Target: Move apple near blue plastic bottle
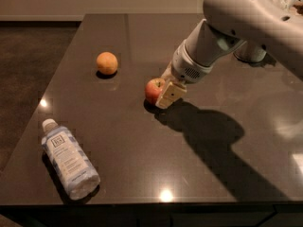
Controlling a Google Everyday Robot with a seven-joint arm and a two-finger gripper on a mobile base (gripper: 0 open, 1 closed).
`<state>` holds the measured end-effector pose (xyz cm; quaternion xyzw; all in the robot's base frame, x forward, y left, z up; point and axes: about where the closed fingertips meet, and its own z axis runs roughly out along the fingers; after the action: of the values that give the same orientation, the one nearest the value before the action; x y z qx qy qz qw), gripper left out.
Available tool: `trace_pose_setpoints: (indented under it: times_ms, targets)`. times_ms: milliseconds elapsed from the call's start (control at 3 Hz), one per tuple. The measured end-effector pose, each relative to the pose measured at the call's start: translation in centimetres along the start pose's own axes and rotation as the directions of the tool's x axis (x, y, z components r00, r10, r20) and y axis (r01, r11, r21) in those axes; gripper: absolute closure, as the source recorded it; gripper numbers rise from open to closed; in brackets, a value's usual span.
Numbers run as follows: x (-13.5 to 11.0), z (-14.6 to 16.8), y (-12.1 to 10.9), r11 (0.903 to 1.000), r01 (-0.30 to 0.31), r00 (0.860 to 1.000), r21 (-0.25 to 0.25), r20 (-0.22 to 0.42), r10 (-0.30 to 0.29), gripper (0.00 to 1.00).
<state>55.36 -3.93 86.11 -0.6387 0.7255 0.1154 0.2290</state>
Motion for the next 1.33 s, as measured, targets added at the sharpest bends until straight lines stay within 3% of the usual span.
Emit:
trace_pose_setpoints:
  times_ms: [333,667,1000,1333]
  targets:
    - [-0.2,-0.7,0.5,0.9998,-0.002,0.999,-0.019,0.035,0.003,0.64]
    - [-2.0,-1.8,2.8,0.9957,0.072,0.994,-0.058,0.087,-0.067,0.88]
    - [-4.4,-1.3,6.6,0.9690,0.223,0.971,-0.105,0.113,-0.212,1.00]
    - [-7.0,0.2,10.2,0.9101,0.397,0.916,-0.118,0.117,-0.384,1.00]
